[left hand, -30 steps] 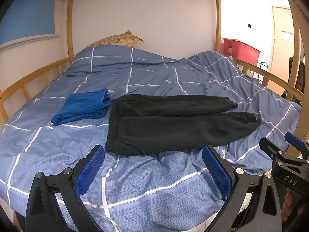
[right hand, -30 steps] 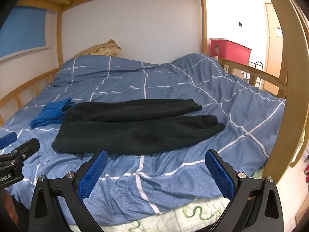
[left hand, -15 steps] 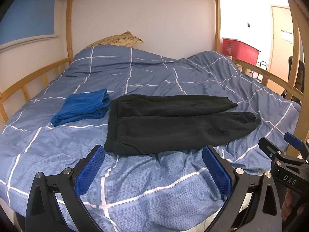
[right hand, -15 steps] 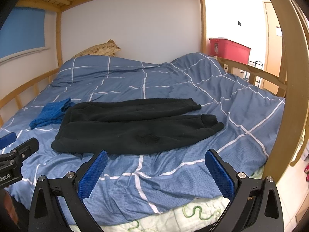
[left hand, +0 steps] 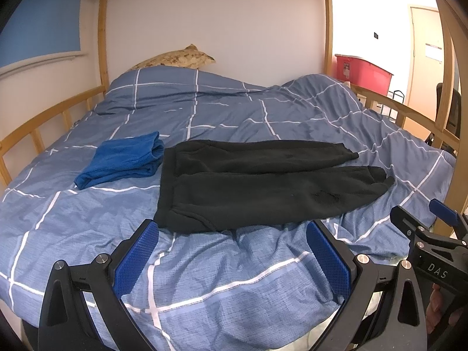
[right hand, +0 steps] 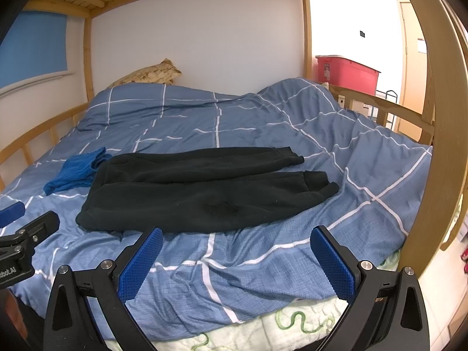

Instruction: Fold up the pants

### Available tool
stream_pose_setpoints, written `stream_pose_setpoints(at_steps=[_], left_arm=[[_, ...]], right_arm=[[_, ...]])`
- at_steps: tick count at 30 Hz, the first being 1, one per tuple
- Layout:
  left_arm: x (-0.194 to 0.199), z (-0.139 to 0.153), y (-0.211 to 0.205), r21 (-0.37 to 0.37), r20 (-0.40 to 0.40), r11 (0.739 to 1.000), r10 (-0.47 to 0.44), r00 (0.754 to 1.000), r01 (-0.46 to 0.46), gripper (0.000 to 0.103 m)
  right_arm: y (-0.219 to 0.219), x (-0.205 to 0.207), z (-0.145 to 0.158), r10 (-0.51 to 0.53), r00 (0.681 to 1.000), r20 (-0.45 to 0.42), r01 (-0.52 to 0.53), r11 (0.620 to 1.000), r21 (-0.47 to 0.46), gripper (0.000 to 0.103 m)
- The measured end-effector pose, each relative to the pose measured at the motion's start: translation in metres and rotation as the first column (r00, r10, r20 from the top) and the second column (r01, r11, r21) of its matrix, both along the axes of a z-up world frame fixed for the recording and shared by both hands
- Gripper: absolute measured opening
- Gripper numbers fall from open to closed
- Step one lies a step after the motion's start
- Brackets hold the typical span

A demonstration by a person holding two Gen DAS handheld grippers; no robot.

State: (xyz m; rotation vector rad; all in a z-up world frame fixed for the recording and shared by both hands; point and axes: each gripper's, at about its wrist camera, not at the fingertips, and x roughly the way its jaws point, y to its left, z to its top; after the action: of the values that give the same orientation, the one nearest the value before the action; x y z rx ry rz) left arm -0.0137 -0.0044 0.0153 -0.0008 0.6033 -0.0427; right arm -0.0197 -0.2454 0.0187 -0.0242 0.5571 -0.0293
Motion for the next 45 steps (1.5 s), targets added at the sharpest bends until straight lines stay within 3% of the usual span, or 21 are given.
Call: stream_pose_setpoints(at_steps=[10,17,24,36,41,45], left_arm=[[0.022,-0.009,-0.032,-0.029,-0.009,1.0,0.004,1.0,-0.004,0.103],[0.061,-0.017,-0.079,-0.007,0.014,1.0,-0.029,0.999,0.029,0.103],[0.107,-0.023,-0.123,0.0,0.022,0.997,-0.075,0.997,0.075,0.103],[0.161,-0.032,-0.197,0.041,0.0,0.984,-0.173,0.985,0.173,0.103],[0.171,-0.04,-0.208,0.028,-0.022,0.985,-0.172,0.985,0.173,0.103],[0.178,-0.045,-0.215,0.034,-0.033,0.983,-0.178,0.983,0.179,0.103]], right_arm=[[-0.02,0.011,-0.012,-0.019,1.0,0.003,0.019,1.0,0.021,0.102],[-0.061,0.037,-0.021,-0.111,0.993,0.035,0.112,0.994,-0.01,0.102],[-0.109,0.078,-0.027,-0.143,0.988,0.056,0.141,0.989,0.038,0.1],[-0.161,0.144,-0.046,-0.183,0.983,-0.011,0.183,0.976,0.118,0.075],[-0.181,0.163,-0.059,-0.163,0.984,-0.073,0.176,0.954,0.241,0.063],[-0.184,0.17,-0.073,-0.167,0.979,-0.115,0.193,0.942,0.273,0.061]])
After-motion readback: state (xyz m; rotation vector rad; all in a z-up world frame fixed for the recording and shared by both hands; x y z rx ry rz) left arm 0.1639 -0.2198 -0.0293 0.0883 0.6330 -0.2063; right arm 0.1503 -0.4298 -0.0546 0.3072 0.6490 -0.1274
